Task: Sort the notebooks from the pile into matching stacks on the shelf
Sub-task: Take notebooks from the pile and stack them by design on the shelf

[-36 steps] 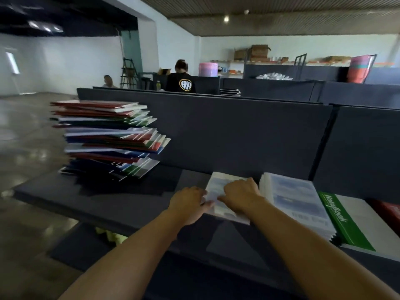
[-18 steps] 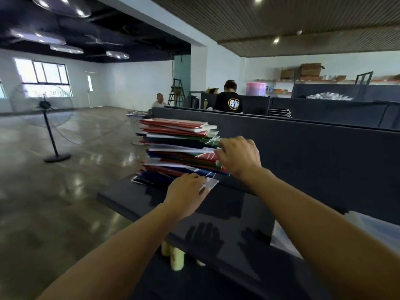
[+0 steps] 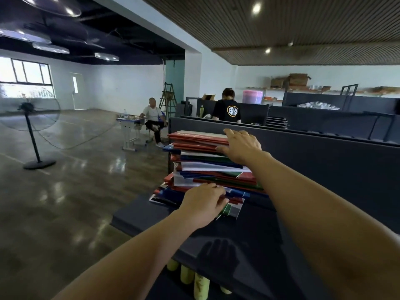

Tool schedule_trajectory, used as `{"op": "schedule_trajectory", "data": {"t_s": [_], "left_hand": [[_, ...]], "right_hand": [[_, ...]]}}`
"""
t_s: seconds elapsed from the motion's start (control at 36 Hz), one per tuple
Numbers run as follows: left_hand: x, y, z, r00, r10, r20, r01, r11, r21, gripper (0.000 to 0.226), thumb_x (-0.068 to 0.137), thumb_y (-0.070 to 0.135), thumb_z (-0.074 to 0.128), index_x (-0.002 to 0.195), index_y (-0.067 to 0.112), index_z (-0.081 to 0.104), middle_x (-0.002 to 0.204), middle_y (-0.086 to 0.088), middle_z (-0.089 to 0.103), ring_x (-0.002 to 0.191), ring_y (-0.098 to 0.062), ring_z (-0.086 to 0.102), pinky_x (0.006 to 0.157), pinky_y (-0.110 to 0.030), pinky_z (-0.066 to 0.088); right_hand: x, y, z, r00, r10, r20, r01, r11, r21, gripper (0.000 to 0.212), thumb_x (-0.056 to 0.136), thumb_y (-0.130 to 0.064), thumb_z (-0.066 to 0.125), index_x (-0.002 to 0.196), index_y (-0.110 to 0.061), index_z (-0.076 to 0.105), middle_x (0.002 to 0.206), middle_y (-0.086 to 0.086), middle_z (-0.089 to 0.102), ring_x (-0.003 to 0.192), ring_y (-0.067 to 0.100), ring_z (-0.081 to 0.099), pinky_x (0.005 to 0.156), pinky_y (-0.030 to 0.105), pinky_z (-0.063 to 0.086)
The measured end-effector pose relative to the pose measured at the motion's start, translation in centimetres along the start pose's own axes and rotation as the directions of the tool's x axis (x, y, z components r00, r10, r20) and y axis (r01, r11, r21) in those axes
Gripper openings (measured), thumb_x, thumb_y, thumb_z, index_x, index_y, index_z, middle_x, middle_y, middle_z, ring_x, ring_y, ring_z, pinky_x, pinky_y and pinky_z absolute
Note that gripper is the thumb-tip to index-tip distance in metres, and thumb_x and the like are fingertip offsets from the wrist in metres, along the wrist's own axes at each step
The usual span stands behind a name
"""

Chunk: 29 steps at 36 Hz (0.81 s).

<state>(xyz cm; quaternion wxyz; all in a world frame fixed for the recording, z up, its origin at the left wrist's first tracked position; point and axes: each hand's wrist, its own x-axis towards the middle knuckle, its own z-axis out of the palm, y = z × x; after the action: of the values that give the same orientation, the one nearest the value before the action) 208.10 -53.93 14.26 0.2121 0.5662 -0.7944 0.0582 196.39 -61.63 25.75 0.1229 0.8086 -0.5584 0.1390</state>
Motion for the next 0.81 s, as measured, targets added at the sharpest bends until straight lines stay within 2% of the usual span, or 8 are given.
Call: {"op": "schedule_trajectory", "data": {"t_s": [0.17, 0.25, 0.39, 0.5, 0.58, 0.69, 0.81], "left_hand": [[0.3, -0.1, 0.5, 1.0, 0.031, 0.005, -0.031, 0.999, -0.027, 0.028, 0.1, 0.038, 0.042, 0.116, 0.023, 0.059, 0.107, 0.007, 0.061, 0.098, -0.014, 0.057, 0.079, -0.037, 0.051], [0.2, 0.1, 0.8, 0.999, 0.048, 0.013, -0.047, 0.999, -0.026, 0.028, 0.1, 0.038, 0.041, 0.115, 0.022, 0.059, 0.106, 0.007, 0.063, 0.095, -0.014, 0.058, 0.074, -0.033, 0.05], [0.2, 0.4, 0.7, 0.998, 0.061, 0.023, -0.061, 0.998, -0.023, 0.028, 0.1, 0.037, 0.041, 0.117, 0.022, 0.058, 0.108, 0.008, 0.062, 0.098, -0.013, 0.057, 0.071, -0.03, 0.045], [0.0, 0.4, 0.8, 0.997, 0.058, 0.045, -0.056, 0.998, -0.029, 0.032, 0.101, 0.038, 0.04, 0.125, 0.022, 0.056, 0.117, 0.007, 0.061, 0.105, -0.013, 0.056, 0.071, -0.026, 0.038], [-0.3, 0.3, 1.0, 0.997, 0.038, 0.06, -0.037, 0.999, -0.021, 0.032, 0.101, 0.039, 0.041, 0.124, 0.023, 0.056, 0.116, 0.007, 0.061, 0.103, -0.014, 0.057, 0.074, -0.029, 0.044], [-0.2, 0.0, 0.9, 0.995, 0.026, 0.093, -0.026, 1.0, -0.004, 0.03, 0.1, 0.038, 0.042, 0.122, 0.022, 0.056, 0.113, 0.004, 0.062, 0.1, -0.017, 0.058, 0.075, -0.033, 0.047], [0.1, 0.0, 0.7, 0.995, 0.028, 0.092, -0.029, 1.0, 0.002, 0.03, 0.101, 0.035, 0.043, 0.124, 0.021, 0.056, 0.113, 0.004, 0.063, 0.101, -0.017, 0.058, 0.075, -0.034, 0.049]], "right_hand": [[1.1, 0.7, 0.5, 0.994, 0.051, 0.093, -0.06, 0.993, 0.097, 0.067, 0.094, -0.058, 0.041, 0.148, -0.021, 0.026, 0.145, 0.011, 0.044, 0.13, 0.033, 0.042, 0.103, 0.044, 0.035], [1.3, 1.1, 0.4, 0.998, 0.027, 0.057, -0.033, 0.995, 0.097, 0.063, 0.092, -0.058, 0.046, 0.144, -0.023, 0.035, 0.143, 0.006, 0.047, 0.128, 0.029, 0.045, 0.103, 0.043, 0.037], [1.8, 1.8, -0.5, 1.0, 0.001, -0.009, 0.0, 0.99, 0.14, 0.043, 0.094, -0.051, 0.048, 0.13, -0.027, 0.053, 0.128, 0.001, 0.059, 0.114, 0.023, 0.055, 0.091, 0.038, 0.046], [1.8, 2.0, -0.9, 0.997, -0.067, 0.049, 0.064, 0.997, 0.053, 0.052, 0.092, -0.059, 0.045, 0.134, -0.029, 0.05, 0.134, 0.0, 0.055, 0.12, 0.023, 0.052, 0.096, 0.041, 0.044], [1.8, 2.0, -0.2, 0.994, -0.077, 0.083, 0.075, 0.997, 0.027, 0.053, 0.092, -0.058, 0.046, 0.133, -0.024, 0.051, 0.138, 0.004, 0.051, 0.125, 0.026, 0.046, 0.099, 0.043, 0.042], [1.8, 2.1, 0.3, 0.995, -0.064, 0.082, 0.06, 0.997, 0.052, 0.051, 0.094, -0.057, 0.043, 0.13, -0.023, 0.053, 0.131, 0.007, 0.055, 0.123, 0.028, 0.044, 0.096, 0.043, 0.043], [2.2, 2.2, 0.0, 0.995, -0.072, 0.075, 0.068, 0.996, 0.053, 0.048, 0.095, -0.052, 0.046, 0.132, -0.022, 0.051, 0.133, 0.006, 0.054, 0.123, 0.027, 0.047, 0.097, 0.042, 0.043]]}}
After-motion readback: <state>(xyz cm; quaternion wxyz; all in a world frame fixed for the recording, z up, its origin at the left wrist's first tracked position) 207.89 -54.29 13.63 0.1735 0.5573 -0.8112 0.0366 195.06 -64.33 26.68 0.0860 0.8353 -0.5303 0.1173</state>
